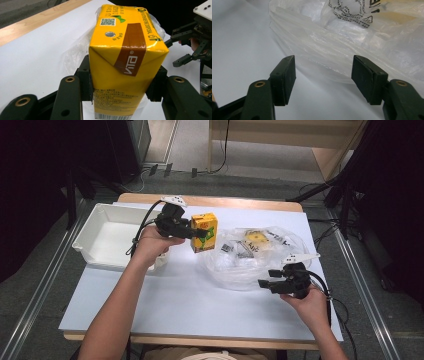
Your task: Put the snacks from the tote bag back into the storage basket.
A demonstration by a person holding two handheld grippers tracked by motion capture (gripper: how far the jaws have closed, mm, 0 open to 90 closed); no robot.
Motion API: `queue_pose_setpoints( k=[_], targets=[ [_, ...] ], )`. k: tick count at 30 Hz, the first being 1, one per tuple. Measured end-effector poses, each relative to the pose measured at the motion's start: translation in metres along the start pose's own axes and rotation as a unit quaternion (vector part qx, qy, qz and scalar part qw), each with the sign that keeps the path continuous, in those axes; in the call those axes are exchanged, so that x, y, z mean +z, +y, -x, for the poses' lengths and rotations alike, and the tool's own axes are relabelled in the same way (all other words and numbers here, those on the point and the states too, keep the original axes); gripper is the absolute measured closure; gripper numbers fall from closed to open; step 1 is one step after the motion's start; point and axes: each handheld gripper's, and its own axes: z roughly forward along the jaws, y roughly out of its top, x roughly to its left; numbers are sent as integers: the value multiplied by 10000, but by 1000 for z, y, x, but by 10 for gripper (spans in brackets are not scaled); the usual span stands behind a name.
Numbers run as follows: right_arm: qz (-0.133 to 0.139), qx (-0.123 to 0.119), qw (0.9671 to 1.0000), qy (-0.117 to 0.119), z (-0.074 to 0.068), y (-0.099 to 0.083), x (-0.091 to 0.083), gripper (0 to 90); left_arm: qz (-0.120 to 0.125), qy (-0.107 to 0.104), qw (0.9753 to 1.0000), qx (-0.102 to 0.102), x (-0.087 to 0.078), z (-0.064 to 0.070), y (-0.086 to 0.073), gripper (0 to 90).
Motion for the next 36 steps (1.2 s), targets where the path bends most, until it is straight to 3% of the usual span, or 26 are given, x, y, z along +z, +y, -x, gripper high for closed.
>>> queue_pose_setpoints(
  k=[11, 24, 36],
  targets=[
    [-8, 0, 10000, 3, 0, 0, 0, 369, 60, 141, 9999, -31, -15, -8, -1, 523],
    [-23, 7, 10000, 6, -1, 0, 1, 369, 139, 302, 9991, -251, -29, -20, -4, 522],
    [-39, -22, 10000, 13, -1, 0, 2, 369, 214, 465, 9982, -322, -42, -31, -8, 523]
  ],
)
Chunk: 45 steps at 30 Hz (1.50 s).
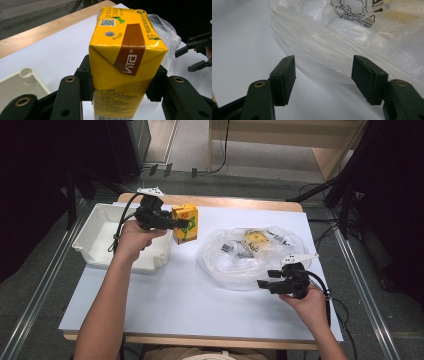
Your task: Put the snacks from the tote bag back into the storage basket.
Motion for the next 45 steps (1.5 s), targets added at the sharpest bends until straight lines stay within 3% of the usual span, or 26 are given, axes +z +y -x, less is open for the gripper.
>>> queue_pose_setpoints(
  k=[20, 45],
  targets=[
    [-2, 5, 10000, -8, 0, 0, 0, 368, 109, 250, 9994, -234, -22, -21, -7, 523],
    [-39, 11, 10000, 41, -1, 0, 3, 368, 169, 672, 9965, -476, -41, -49, -18, 523]
  ],
)
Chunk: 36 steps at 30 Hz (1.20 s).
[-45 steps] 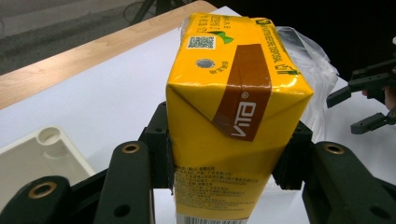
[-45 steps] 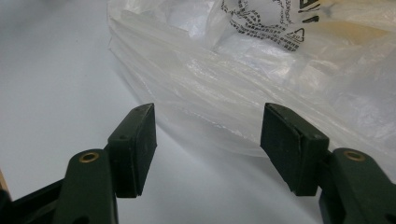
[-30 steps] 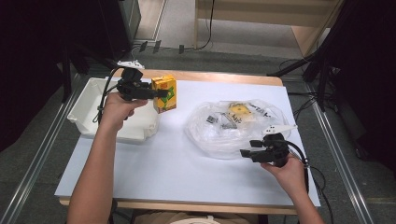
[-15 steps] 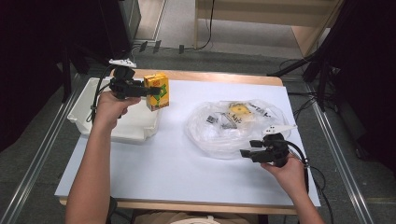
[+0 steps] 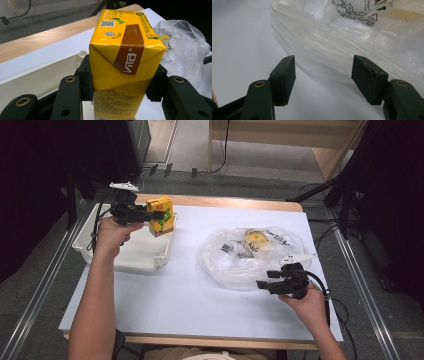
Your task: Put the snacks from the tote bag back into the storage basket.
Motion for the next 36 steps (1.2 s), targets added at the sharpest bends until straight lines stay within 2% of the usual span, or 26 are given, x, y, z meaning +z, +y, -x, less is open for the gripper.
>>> queue_pose_setpoints(
  k=[10, 18, 23, 25, 36],
  targets=[
    [-15, 1, 10000, 2, 0, 0, 0, 368, 58, 209, 9997, -120, -4, -13, -7, 523],
    [-12, -3, 10000, -8, 0, 0, 1, 368, 28, 418, 9989, -213, 1, -22, -14, 523],
    [-15, 5, 10000, -11, 0, 0, 1, 368, 4, 457, 9985, -315, 5, -29, -20, 523],
    [-21, 12, 10000, -11, 1, 0, 1, 368, 11, 524, 9982, -278, 7, -30, -22, 523],
    [-42, 5, 10000, 7, 0, 0, 2, 368, -13, 560, 9977, -389, 18, -39, -33, 523]
  ],
)
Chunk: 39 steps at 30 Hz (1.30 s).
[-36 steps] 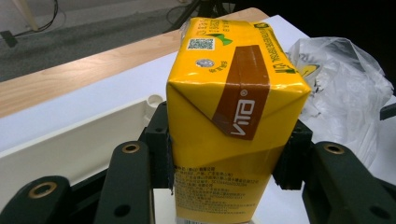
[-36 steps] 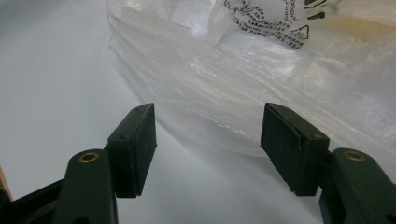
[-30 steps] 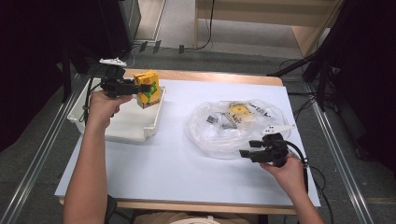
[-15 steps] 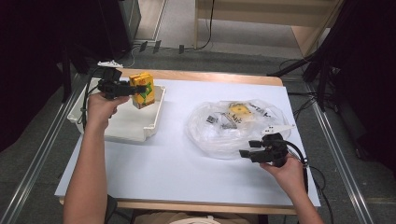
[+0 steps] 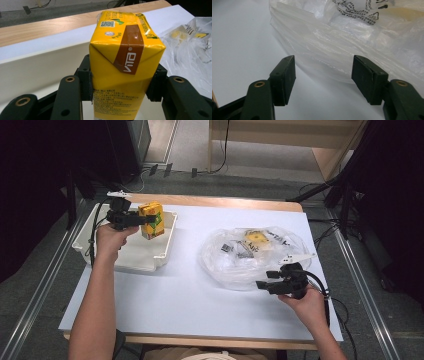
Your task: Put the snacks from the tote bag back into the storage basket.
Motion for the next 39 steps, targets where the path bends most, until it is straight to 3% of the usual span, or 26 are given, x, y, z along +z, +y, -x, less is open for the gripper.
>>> queue_pose_setpoints(
  k=[20, 27, 39],
  targets=[
    [-58, -9, 10000, -9, 1, 0, 2, 368, -209, 129, 9996, 153, 27, 2, -11, 522],
    [-49, -22, 10000, -21, 1, -1, 2, 368, -108, 176, 9996, 202, 34, 2, -15, 522],
    [-58, -12, 10000, -21, 1, -1, 1, 367, -262, 42, 9993, 251, 34, 0, -24, 520]
  ],
)
